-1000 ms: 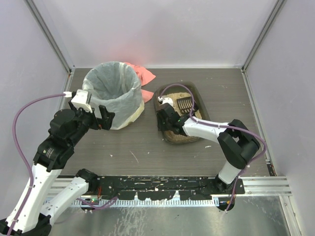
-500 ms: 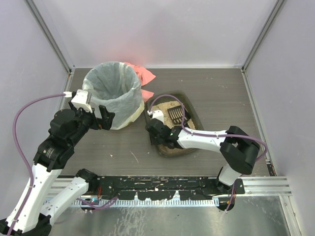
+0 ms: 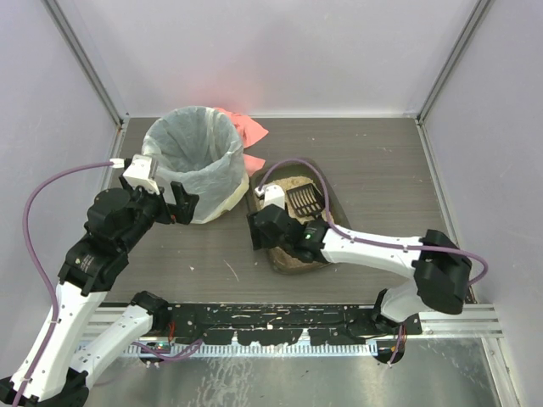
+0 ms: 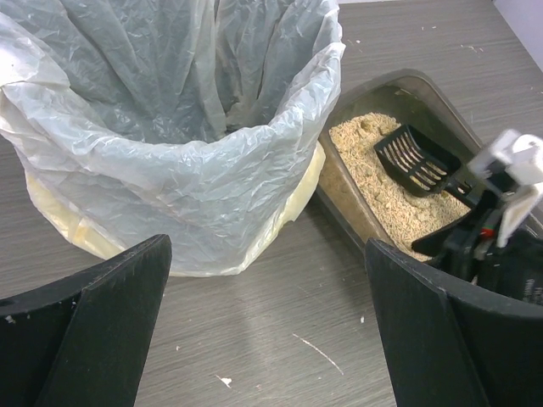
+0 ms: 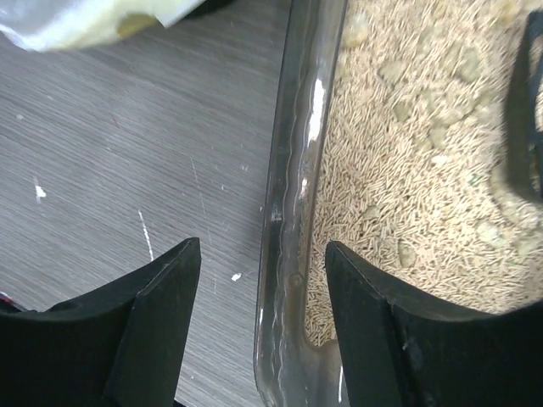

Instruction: Clean the litter box

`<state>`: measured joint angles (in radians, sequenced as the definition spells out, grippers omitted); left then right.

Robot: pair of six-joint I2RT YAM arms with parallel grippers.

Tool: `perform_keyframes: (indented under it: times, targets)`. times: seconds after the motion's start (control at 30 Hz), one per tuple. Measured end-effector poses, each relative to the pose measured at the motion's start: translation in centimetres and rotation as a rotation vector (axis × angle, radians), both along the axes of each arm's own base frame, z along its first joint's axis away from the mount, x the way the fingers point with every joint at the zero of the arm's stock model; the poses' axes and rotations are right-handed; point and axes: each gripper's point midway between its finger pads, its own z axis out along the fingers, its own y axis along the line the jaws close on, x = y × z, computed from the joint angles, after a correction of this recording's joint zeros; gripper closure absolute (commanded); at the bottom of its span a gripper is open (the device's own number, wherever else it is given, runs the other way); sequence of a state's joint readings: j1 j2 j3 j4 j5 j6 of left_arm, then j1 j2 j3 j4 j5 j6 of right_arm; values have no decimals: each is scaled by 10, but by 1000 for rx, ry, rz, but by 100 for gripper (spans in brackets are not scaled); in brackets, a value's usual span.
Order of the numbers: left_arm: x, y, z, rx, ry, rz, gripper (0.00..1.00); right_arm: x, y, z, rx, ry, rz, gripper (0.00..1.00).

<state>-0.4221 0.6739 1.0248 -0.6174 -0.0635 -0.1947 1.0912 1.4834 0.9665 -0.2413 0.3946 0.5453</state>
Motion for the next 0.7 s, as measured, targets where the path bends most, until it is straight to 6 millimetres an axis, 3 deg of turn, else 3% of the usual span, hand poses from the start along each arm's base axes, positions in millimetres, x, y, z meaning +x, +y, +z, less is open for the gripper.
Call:
perform_keyframes:
  times: [0.13,0.3,0.43,0.6,0.7]
  targets:
    - [0,0,0,0,1,1,2,3,-7,32,39,-67,0,31]
    - [0,1,0,0,1,2,2,8,-37,60,14,-149,-69,29]
    - [0,-1,-1,0,4,-3,2,14,-76,62,-75,-169,-154,29]
    - [1,-4,-3,-1,14,-20,2,28,-141,48,-140,-125,-281,29]
    - [1,-5,-4,-2,17,-27,2,34,-166,41,-159,-96,-329,31]
